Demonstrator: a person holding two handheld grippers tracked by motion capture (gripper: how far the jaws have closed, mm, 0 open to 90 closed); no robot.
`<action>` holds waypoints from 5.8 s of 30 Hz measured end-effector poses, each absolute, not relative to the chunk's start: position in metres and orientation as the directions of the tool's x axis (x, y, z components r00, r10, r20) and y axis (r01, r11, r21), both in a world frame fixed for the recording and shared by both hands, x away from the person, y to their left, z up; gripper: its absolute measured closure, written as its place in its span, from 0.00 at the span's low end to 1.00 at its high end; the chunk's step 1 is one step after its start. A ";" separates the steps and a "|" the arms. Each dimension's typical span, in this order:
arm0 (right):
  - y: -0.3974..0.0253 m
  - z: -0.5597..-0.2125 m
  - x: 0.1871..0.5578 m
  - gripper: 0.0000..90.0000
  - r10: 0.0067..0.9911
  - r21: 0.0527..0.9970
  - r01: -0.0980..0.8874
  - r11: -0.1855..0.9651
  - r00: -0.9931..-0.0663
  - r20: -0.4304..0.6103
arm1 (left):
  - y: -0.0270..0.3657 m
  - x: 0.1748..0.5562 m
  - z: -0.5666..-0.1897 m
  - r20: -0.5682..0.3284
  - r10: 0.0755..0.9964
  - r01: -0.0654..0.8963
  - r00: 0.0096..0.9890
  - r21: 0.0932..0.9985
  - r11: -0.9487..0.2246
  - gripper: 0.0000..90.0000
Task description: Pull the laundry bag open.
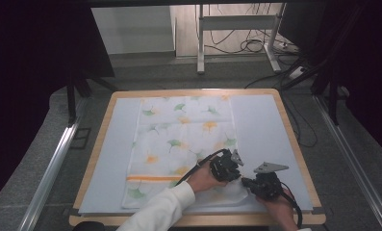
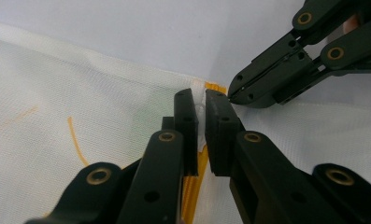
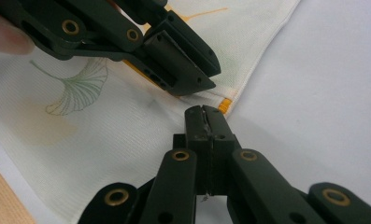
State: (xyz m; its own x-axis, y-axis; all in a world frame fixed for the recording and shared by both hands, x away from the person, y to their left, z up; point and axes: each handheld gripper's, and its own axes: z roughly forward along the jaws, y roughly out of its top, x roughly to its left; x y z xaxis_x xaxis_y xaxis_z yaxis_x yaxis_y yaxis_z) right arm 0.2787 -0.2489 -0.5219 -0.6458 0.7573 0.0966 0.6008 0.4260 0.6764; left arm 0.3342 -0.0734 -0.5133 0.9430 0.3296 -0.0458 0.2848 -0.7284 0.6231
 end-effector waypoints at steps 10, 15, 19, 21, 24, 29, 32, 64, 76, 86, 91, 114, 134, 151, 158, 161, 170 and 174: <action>-0.248 -0.522 0.277 1.00 0.759 0.676 0.597 0.432 -0.646 0.085 | -0.066 0.334 -0.514 -0.042 0.328 0.283 0.944 0.614 -0.736 0.94; -0.248 -0.521 0.277 1.00 0.756 0.673 0.594 0.441 -0.650 0.079 | -0.060 0.333 -0.514 -0.044 0.332 0.288 0.942 0.613 -0.736 0.94; -0.248 -0.521 0.278 1.00 0.754 0.674 0.591 0.443 -0.652 0.076 | -0.055 0.333 -0.514 -0.050 0.338 0.296 0.940 0.614 -0.731 0.94; -0.247 -0.521 0.277 1.00 0.753 0.674 0.589 0.445 -0.653 0.074 | -0.053 0.333 -0.514 -0.055 0.340 0.300 0.939 0.614 -0.730 0.94; -0.247 -0.522 0.277 1.00 0.754 0.676 0.588 0.444 -0.653 0.072 | -0.052 0.333 -0.514 -0.051 0.342 0.300 0.938 0.611 -0.733 0.94; -0.247 -0.521 0.277 1.00 0.753 0.675 0.587 0.448 -0.654 0.069 | -0.049 0.333 -0.513 -0.050 0.346 0.304 0.937 0.606 -0.735 0.94; -0.247 -0.521 0.277 1.00 0.754 0.674 0.588 0.448 -0.654 0.069 | -0.046 0.333 -0.513 -0.042 0.347 0.301 0.937 0.601 -0.740 0.94; -0.248 -0.521 0.277 1.00 0.751 0.674 0.589 0.446 -0.656 0.075 | -0.008 0.328 -0.514 -0.033 0.385 0.331 0.922 0.585 -0.741 0.94; -0.247 -0.521 0.277 1.00 0.750 0.672 0.589 0.448 -0.657 0.076 | 0.004 0.327 -0.515 -0.038 0.391 0.337 0.919 0.586 -0.736 0.94; -0.247 -0.521 0.277 1.00 0.751 0.671 0.590 0.449 -0.657 0.075 | 0.016 0.327 -0.516 -0.045 0.408 0.353 0.912 0.591 -0.725 0.94; -0.247 -0.521 0.277 1.00 0.750 0.671 0.590 0.449 -0.657 0.076 | 0.021 0.325 -0.516 -0.044 0.412 0.356 0.910 0.593 -0.722 0.94; -0.248 -0.521 0.277 1.00 0.748 0.672 0.588 0.451 -0.659 0.075 | 0.051 0.323 -0.519 -0.077 0.450 0.401 0.890 0.603 -0.690 0.94; -0.248 -0.521 0.277 1.00 0.748 0.674 0.587 0.449 -0.660 0.076 | 0.071 0.321 -0.519 -0.073 0.483 0.429 0.873 0.587 -0.686 0.94; -0.247 -0.521 0.277 1.00 0.749 0.671 0.588 0.452 -0.659 0.073 | 0.103 0.315 -0.520 -0.066 0.527 0.464 0.847 0.574 -0.675 0.94; -0.247 -0.521 0.276 1.00 0.750 0.670 0.587 0.454 -0.658 0.069 | 0.116 0.310 -0.521 -0.069 0.550 0.483 0.833 0.577 -0.659 0.94; -0.247 -0.521 0.277 1.00 0.748 0.671 0.587 0.453 -0.659 0.072 | 0.121 0.310 -0.521 -0.077 0.559 0.493 0.826 0.581 -0.648 0.94; -0.247 -0.521 0.276 1.00 0.749 0.671 0.586 0.454 -0.659 0.069 | 0.131 0.308 -0.522 -0.071 0.570 0.500 0.819 0.577 -0.646 0.94; -0.247 -0.521 0.277 1.00 0.747 0.672 0.582 0.457 -0.662 0.065 | 0.135 0.306 -0.521 -0.064 0.579 0.504 0.813 0.575 -0.644 0.94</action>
